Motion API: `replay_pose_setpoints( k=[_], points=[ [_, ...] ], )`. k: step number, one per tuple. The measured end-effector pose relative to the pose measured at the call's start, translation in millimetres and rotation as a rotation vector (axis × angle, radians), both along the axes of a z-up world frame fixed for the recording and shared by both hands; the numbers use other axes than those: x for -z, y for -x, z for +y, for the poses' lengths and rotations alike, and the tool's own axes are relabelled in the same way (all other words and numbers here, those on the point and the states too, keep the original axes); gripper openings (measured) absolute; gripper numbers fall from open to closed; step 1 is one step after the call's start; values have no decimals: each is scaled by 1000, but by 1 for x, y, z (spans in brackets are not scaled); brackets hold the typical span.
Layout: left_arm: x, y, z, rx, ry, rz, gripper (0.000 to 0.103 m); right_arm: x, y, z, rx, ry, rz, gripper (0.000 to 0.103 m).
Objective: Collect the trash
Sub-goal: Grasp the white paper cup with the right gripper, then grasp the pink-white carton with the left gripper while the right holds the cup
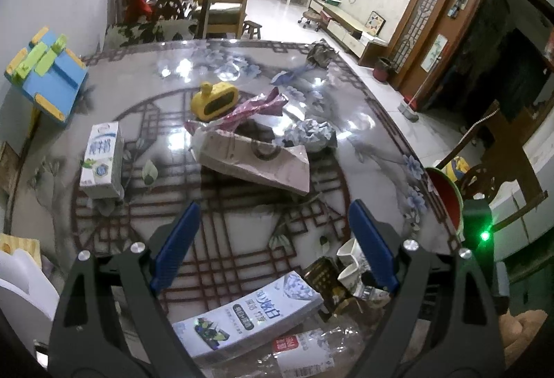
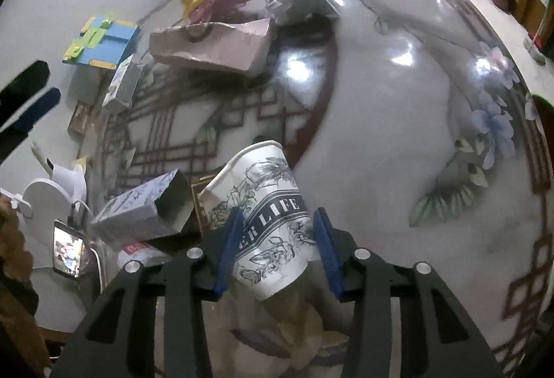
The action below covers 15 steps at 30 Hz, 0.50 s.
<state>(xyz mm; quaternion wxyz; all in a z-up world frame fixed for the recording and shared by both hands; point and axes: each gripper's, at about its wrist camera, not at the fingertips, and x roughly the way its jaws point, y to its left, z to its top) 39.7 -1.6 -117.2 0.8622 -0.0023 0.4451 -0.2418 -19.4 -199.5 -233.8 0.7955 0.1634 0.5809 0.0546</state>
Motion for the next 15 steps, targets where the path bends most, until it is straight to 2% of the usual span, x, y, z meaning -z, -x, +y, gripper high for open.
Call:
replay_pose_setpoints(
  k=[4, 5, 7, 8, 9, 11, 15],
  points=[
    [12, -12, 0, -32, 25, 60, 85, -2, -3, -1, -18, -41, 23, 43],
    [14, -14, 0, -38, 28, 68, 85, -2, -3, -2, -16, -40, 21, 46],
    [18, -18, -1, -48, 31, 83, 85, -2, -4, -2, -23, -60, 17, 63],
    [20, -21, -3, -52, 29, 89, 85, 0, -5, -1, -30, -60, 23, 63],
    [22, -24, -4, -53, 27, 93, 85, 3, -6, 0, -40, -53, 36, 63],
    [26, -30, -9, -57, 23, 103, 85, 8, -7, 3, -61, -65, 42, 52],
    [34, -42, -18, -81, 26, 130, 85, 5, -8, 4, -78, -68, 20, 42]
  ],
)
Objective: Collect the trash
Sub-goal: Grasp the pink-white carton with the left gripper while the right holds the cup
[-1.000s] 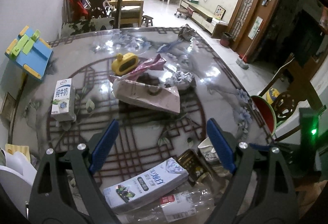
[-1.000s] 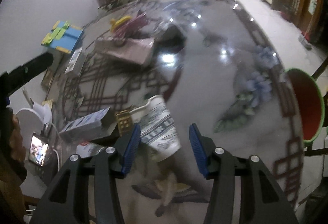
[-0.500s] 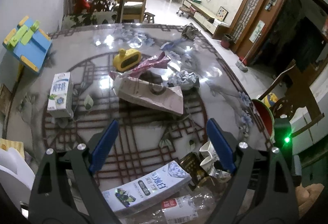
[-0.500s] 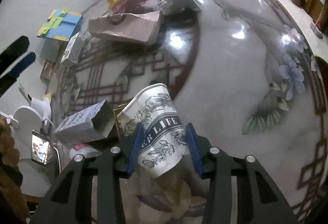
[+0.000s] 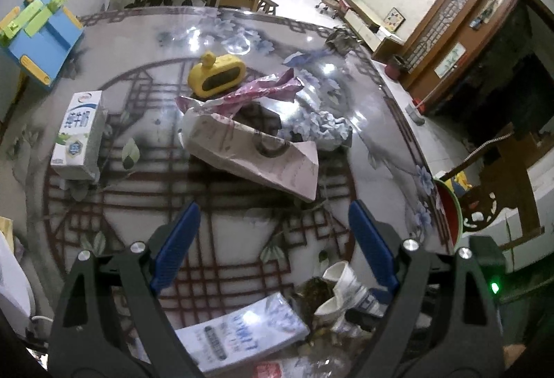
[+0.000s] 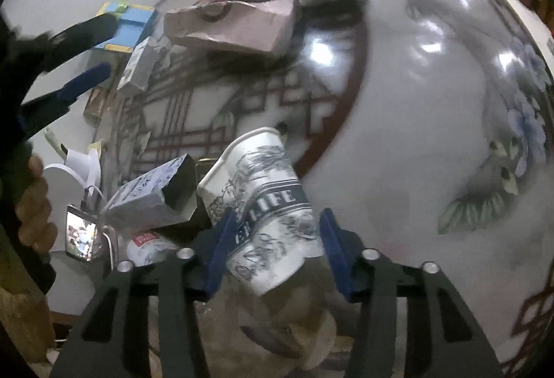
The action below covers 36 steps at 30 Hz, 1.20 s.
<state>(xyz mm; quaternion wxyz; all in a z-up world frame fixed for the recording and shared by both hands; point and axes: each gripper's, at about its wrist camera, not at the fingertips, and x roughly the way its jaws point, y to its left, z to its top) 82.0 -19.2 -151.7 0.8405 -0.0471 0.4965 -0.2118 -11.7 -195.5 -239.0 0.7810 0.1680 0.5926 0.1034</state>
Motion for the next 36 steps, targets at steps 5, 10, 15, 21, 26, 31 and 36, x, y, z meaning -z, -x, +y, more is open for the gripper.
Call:
replay_pose_setpoints(
  k=[5, 10, 15, 21, 26, 31, 36],
  points=[
    [19, -23, -9, -73, 49, 85, 85, -25, -5, -23, 75, 26, -87, 42],
    [43, -50, -13, -252, 117, 150, 85, -52, -11, -48, 141, 87, -164, 42],
    [56, -76, -22, -343, 122, 164, 85, -64, -19, -59, 160, 106, -197, 43],
    [81, -92, -20, -420, 79, 229, 85, -59, -24, -60, 165, 102, -193, 43],
    [91, -97, -18, -435, 81, 222, 80, -53, -31, -59, 158, 99, -178, 43],
    [80, -94, -13, -421, 138, 185, 61, -56, -33, -61, 167, 100, -188, 43],
    [52, -81, -15, -351, 102, 88, 50, -68, -28, -59, 173, 108, -222, 43]
  ],
)
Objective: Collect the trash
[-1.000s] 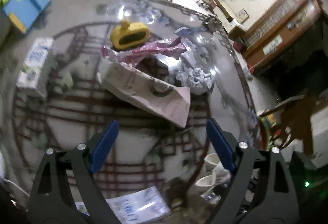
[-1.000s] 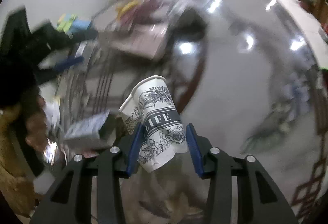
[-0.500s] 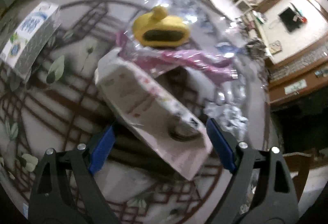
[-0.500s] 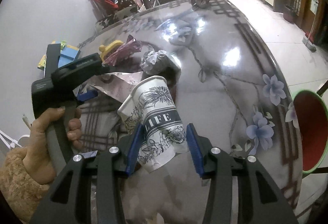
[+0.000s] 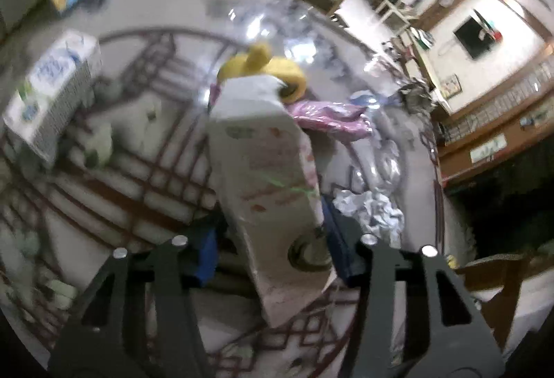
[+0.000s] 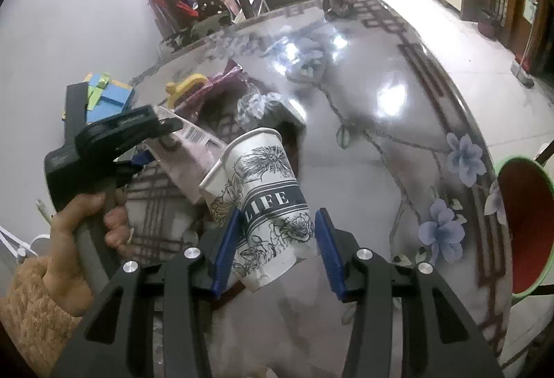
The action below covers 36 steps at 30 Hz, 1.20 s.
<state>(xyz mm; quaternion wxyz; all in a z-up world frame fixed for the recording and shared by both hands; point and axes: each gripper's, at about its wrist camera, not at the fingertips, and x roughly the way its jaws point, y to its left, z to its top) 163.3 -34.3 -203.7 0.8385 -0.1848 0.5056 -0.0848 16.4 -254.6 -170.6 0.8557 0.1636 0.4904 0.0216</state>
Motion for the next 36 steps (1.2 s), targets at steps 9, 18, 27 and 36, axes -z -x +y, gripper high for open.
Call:
replay_pose_setpoints(
  k=[9, 18, 27, 36],
  points=[
    [-67, 61, -18, 242, -138, -174, 50, -34, 25, -1, 55, 25, -95, 43],
    [-108, 109, -42, 380, -163, -268, 50, -58, 54, -5, 125, 43, -156, 43],
    [-138, 139, -69, 476, -138, -345, 50, -79, 91, -24, 249, 63, -210, 43],
    [-159, 168, -103, 572, -132, -425, 50, -90, 115, -39, 320, 68, -240, 43]
  ],
)
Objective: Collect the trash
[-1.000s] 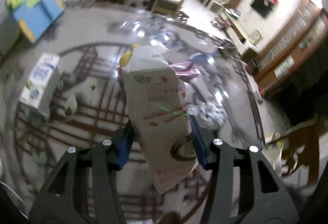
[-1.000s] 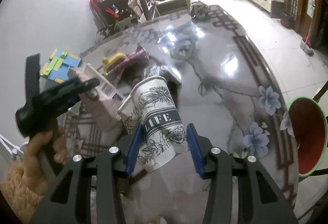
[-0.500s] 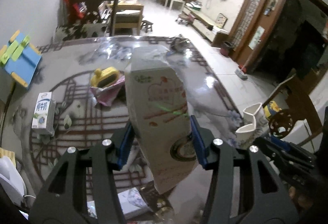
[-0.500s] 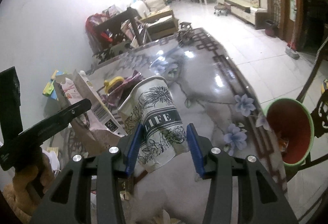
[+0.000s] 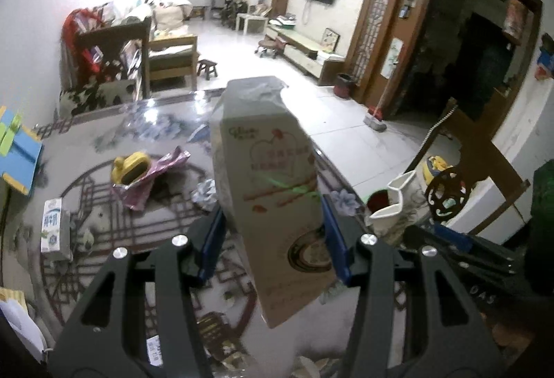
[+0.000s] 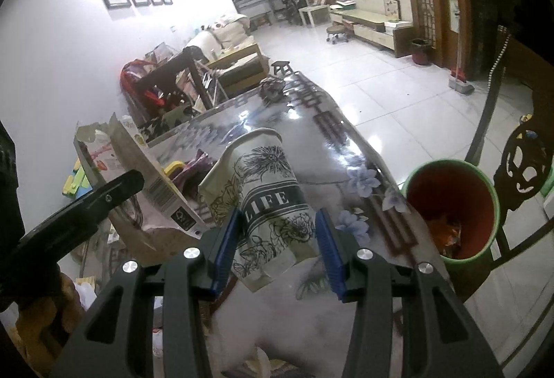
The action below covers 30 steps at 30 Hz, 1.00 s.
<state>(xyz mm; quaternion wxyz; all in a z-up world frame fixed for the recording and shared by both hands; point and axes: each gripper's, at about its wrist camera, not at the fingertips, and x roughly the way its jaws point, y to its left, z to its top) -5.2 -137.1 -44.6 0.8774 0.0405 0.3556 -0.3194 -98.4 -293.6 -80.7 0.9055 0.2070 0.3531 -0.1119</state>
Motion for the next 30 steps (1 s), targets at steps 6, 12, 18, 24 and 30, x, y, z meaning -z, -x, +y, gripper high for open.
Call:
replay_pose_setpoints(
  k=[6, 12, 18, 24, 30],
  points=[
    [-4, 12, -23, 63, -3, -14, 50, -11, 18, -19, 66, 15, -33, 43],
    [-12, 16, -51, 114, -3, -34, 50, -25, 38, -44, 149, 35, -57, 43],
    [-21, 23, -82, 168, 15, -57, 50, -26, 59, -73, 235, 38, -52, 43],
    [-17, 34, -119, 229, 4, -54, 50, -20, 77, -98, 290, 32, -43, 43],
    [-8, 46, -158, 292, -19, -48, 51, -19, 92, -126, 340, 32, -41, 44]
  ],
)
